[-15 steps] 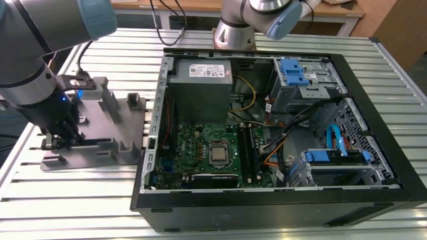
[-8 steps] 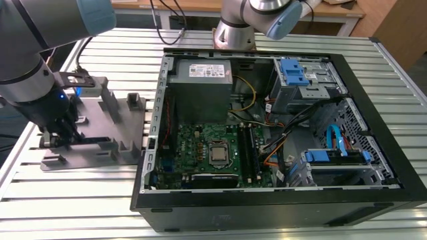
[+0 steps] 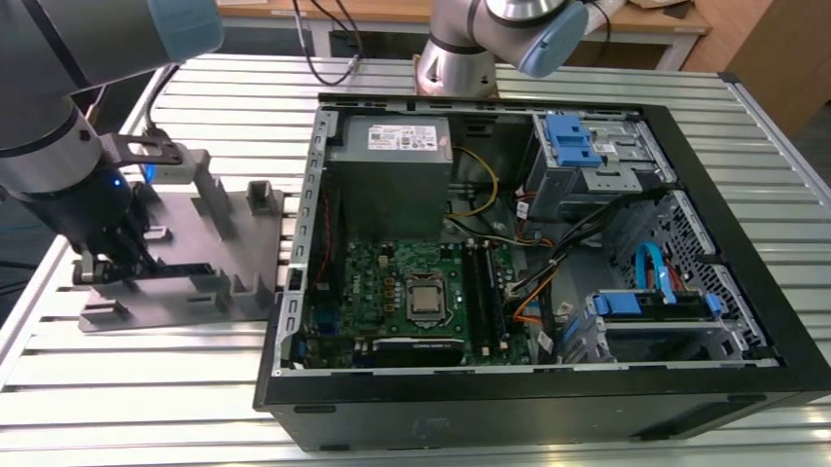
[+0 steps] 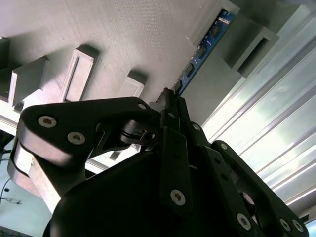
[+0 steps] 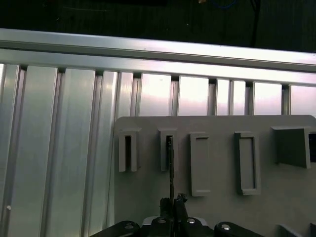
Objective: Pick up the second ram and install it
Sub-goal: 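Pick up the second ram and move it above second insertion slot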
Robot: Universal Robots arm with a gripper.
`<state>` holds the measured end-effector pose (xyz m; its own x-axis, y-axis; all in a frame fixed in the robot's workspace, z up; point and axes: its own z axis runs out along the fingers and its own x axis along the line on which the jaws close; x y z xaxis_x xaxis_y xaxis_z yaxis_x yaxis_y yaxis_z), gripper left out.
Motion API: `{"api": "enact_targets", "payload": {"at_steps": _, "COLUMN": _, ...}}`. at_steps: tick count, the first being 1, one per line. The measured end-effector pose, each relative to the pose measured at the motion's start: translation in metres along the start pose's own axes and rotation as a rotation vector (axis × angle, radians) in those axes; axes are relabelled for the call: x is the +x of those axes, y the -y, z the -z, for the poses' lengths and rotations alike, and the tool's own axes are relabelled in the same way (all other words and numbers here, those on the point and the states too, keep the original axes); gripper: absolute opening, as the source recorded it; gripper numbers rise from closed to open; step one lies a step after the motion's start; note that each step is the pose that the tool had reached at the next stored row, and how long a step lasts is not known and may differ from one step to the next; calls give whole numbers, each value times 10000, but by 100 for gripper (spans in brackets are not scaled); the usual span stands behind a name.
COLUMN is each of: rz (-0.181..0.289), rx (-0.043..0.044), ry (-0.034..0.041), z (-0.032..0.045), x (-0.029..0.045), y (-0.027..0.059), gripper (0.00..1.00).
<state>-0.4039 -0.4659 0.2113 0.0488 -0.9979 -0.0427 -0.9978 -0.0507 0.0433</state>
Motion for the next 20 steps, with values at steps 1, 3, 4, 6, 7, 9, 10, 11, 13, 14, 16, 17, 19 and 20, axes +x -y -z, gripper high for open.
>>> {"api": "enact_targets", "payload": {"at_steps": 1, "rz": 1, "rx": 0, "ry": 1, "z": 14, "x": -1, "y": 0, "gripper": 11}}
{"api": "enact_targets", "payload": {"at_steps": 3, "rz": 0, "rx": 0, "ry": 1, "z": 39, "x": -2, "y": -2, "gripper": 11}}
{"api": "enact_targets", "payload": {"at_steps": 4, "rz": 0, "rx": 0, "ry": 2, "z": 50, "x": -2, "y": -2, "gripper": 11}}
{"api": "enact_targets", "payload": {"at_steps": 6, "rz": 0, "rx": 0, "ry": 3, "z": 70, "x": -3, "y": -3, "gripper": 11}}
{"api": "enact_targets", "payload": {"at_steps": 7, "rz": 0, "rx": 0, "ry": 3, "z": 81, "x": -4, "y": -3, "gripper": 11}}
{"api": "enact_targets", "payload": {"at_steps": 9, "rz": 0, "rx": 0, "ry": 3, "z": 101, "x": -4, "y": -4, "gripper": 11}}
{"api": "enact_targets", "payload": {"at_steps": 10, "rz": 0, "rx": 1, "ry": 3, "z": 113, "x": -5, "y": -5, "gripper": 11}}
{"api": "enact_targets", "payload": {"at_steps": 11, "rz": 0, "rx": 0, "ry": 3, "z": 124, "x": -5, "y": -5, "gripper": 11}}
{"api": "enact_targets", "payload": {"at_steps": 13, "rz": 0, "rx": 1, "ry": 4, "z": 145, "x": -6, "y": -6, "gripper": 11}}
{"api": "enact_targets", "payload": {"at_steps": 14, "rz": 0, "rx": 0, "ry": 4, "z": 156, "x": -7, "y": -7, "gripper": 11}}
{"api": "enact_targets", "payload": {"at_steps": 16, "rz": 0, "rx": 0, "ry": 4, "z": 175, "x": -8, "y": -7, "gripper": 11}}
{"api": "enact_targets", "payload": {"at_steps": 17, "rz": 0, "rx": 0, "ry": 4, "z": 184, "x": -8, "y": -8, "gripper": 11}}
{"api": "enact_targets", "payload": {"at_steps": 19, "rz": 0, "rx": 1, "ry": 4, "z": 203, "x": -9, "y": -9, "gripper": 11}}
{"api": "enact_targets", "payload": {"at_steps": 20, "rz": 0, "rx": 0, "ry": 4, "z": 213, "x": -9, "y": -9, "gripper": 11}}
